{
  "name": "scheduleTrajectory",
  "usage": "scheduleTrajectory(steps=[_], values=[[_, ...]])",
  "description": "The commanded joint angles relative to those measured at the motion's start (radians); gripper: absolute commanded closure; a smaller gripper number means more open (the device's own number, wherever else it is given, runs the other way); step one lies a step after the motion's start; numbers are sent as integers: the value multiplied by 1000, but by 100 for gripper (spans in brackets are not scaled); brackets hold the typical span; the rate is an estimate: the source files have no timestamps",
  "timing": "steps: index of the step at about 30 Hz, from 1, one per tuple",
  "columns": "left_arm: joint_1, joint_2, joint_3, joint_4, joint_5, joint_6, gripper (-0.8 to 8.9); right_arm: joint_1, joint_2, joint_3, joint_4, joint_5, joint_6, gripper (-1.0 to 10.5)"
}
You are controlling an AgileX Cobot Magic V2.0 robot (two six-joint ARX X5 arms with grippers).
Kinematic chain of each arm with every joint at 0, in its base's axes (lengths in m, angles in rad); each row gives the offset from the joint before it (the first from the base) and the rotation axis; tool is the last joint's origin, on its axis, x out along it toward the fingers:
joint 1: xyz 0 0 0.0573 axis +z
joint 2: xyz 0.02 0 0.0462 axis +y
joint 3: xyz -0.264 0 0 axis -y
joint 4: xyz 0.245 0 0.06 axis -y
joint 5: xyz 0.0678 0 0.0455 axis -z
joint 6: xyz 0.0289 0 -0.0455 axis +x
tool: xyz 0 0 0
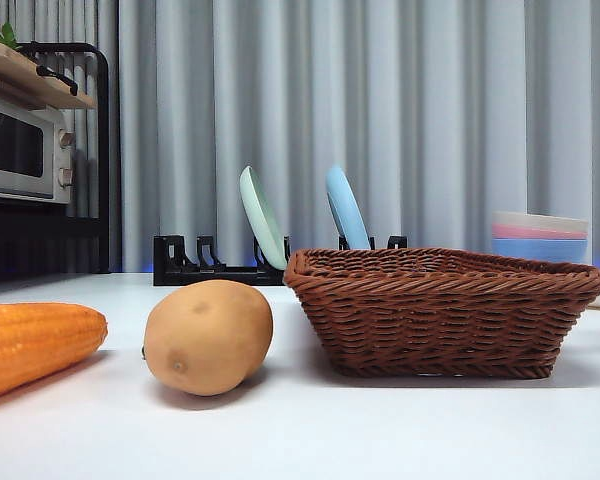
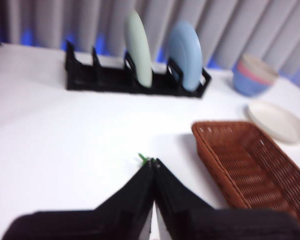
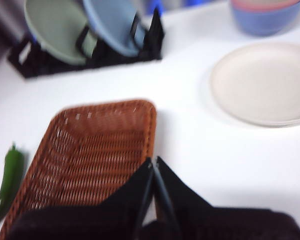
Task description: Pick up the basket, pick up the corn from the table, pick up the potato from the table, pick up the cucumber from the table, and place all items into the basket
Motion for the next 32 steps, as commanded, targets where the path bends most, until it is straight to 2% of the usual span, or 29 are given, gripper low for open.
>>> scheduleTrajectory(steps=[1, 7, 10, 11, 14, 15, 16, 22, 27, 32], values=[[2, 92, 48, -24, 45, 51, 821, -2, 86, 66, -47, -53, -90, 957], [2, 268, 127, -71, 171, 60, 817, -2, 230, 124, -66, -166, -145, 946], [2, 317, 135, -70, 204, 60, 808, -3, 278, 126, -66, -162, -154, 914], [2, 329, 135, -70, 203, 60, 776, -3, 293, 126, -66, -163, -163, 848], [2, 346, 135, -68, 186, 55, 509, -3, 339, 126, -62, -162, -166, 623], [2, 349, 135, -66, 186, 53, 445, -3, 356, 126, -60, -162, -166, 588], [2, 350, 135, -64, 187, 51, 430, -3, 370, 126, -59, -161, -167, 586], [2, 351, 135, -58, 188, 51, 433, -2, 497, 129, -16, -166, -166, 594], [2, 351, 135, -60, 189, 51, 433, -2, 637, 152, 34, -250, -161, 604], [1, 351, 135, -68, 189, 51, 433, -1, 756, 180, 39, -269, -153, 606]])
